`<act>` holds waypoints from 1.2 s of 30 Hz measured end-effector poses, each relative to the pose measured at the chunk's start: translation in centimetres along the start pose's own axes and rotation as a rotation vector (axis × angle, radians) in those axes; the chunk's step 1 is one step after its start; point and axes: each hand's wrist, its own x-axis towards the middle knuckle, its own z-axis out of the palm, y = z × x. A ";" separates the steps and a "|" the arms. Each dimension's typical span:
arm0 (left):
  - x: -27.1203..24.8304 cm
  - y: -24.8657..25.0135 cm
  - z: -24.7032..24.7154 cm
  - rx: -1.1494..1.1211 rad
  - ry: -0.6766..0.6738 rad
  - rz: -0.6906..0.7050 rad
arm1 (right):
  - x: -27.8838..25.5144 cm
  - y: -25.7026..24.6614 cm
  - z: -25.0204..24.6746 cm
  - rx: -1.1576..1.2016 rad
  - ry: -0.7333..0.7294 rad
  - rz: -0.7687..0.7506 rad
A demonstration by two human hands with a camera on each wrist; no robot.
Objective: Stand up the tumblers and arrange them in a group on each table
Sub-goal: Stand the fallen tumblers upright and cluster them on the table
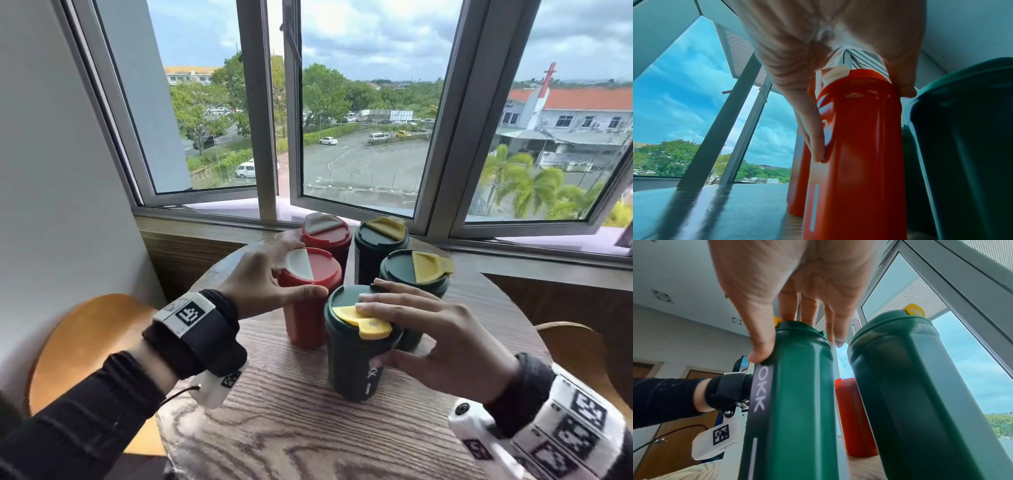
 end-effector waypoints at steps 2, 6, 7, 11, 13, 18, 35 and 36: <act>-0.1 0.3 0.2 0.025 -0.007 -0.002 | 0.0 -0.2 0.0 -0.016 -0.002 -0.002; 0.1 0.5 0.1 -0.019 -0.031 -0.002 | 0.0 -0.2 0.0 -0.048 -0.006 -0.019; 0.1 0.4 0.0 -0.030 -0.044 -0.005 | 0.0 -0.2 0.0 -0.047 -0.003 -0.026; -0.2 -0.2 -0.3 -0.091 -0.087 -0.033 | -0.1 -0.1 0.2 -0.012 0.029 -0.051; -0.3 -0.2 -0.3 -0.110 -0.068 -0.021 | -0.1 -0.1 0.2 -0.001 0.033 -0.055; -0.3 0.3 0.1 -0.069 -0.033 0.003 | 0.0 -0.1 0.1 0.022 0.035 -0.050; 0.0 0.1 0.5 -0.116 -0.024 -0.027 | 0.1 0.3 0.2 0.023 0.025 0.002; 0.0 0.1 0.5 -0.112 -0.027 -0.026 | 0.1 0.3 0.2 0.024 0.025 0.003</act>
